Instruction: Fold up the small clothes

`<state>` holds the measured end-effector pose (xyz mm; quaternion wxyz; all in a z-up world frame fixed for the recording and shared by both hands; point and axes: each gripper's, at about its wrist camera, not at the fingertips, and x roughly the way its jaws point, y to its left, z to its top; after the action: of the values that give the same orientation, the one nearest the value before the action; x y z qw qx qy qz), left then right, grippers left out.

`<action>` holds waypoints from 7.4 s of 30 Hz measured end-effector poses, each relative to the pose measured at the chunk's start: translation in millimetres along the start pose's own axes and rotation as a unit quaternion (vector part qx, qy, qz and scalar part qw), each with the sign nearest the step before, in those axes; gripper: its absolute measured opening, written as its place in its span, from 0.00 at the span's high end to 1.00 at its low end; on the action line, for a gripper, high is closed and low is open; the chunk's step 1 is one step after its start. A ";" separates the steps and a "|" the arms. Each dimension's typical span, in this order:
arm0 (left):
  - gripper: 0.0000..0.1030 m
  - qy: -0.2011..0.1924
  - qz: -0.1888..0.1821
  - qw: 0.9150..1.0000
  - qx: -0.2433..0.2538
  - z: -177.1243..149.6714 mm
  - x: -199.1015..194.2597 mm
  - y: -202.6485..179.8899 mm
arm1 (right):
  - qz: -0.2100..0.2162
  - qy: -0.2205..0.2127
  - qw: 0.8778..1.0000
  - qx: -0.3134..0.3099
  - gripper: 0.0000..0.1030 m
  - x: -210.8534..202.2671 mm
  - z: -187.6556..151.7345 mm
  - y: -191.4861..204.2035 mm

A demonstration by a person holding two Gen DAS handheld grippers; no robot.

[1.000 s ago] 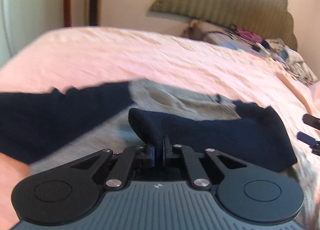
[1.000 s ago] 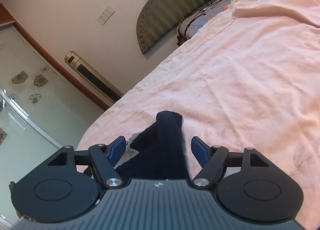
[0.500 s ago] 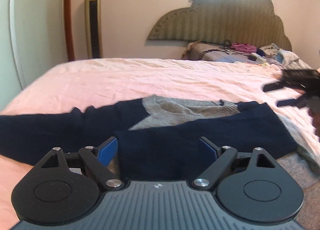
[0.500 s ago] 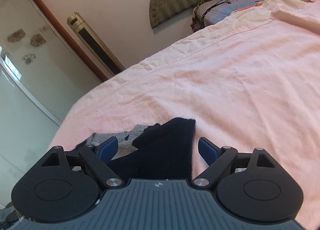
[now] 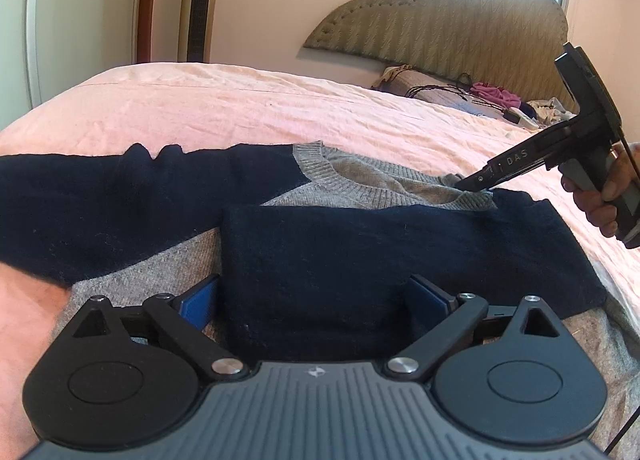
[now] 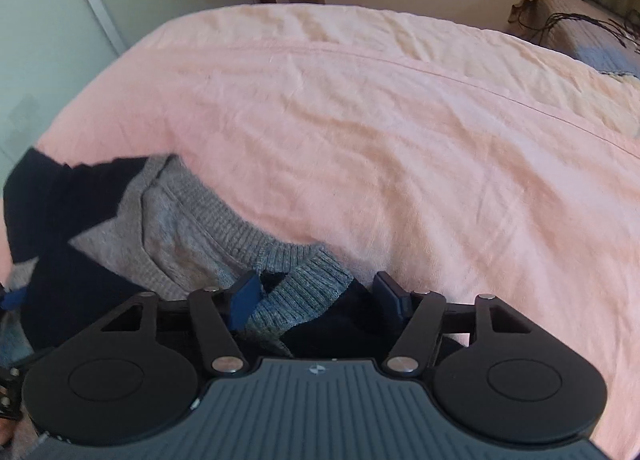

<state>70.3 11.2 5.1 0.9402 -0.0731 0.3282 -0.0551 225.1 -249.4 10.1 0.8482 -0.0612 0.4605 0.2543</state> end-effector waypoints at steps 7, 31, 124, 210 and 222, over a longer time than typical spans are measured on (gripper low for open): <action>0.03 -0.001 -0.004 1.000 -0.003 0.5 -0.2 1.5 | -0.018 -0.061 0.996 0.056 0.89 -15.5 14.9 -12.5; 0.00 0.005 0.002 1.000 0.007 0.3 2.4 -1.5 | 0.037 -0.137 0.968 0.205 0.35 -69.7 -70.8 -34.3; 0.15 -0.037 -0.024 0.997 -0.066 -32.6 -58.0 65.8 | 0.155 -0.152 0.957 0.191 0.88 -101.9 -81.3 56.7; 0.45 0.094 -0.179 0.949 -0.243 -130.3 -193.4 136.6 | 0.275 -0.080 0.896 0.338 0.40 -190.6 -381.4 65.3; 0.92 0.114 -0.107 0.975 -0.156 -133.4 -211.0 138.8 | 0.188 -0.066 0.916 0.349 0.92 -215.5 -400.2 43.9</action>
<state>-169.6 166.1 6.3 0.8623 -0.2465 0.4279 -0.1120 -192.8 -427.6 -36.6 0.7808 0.3434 0.4659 0.2355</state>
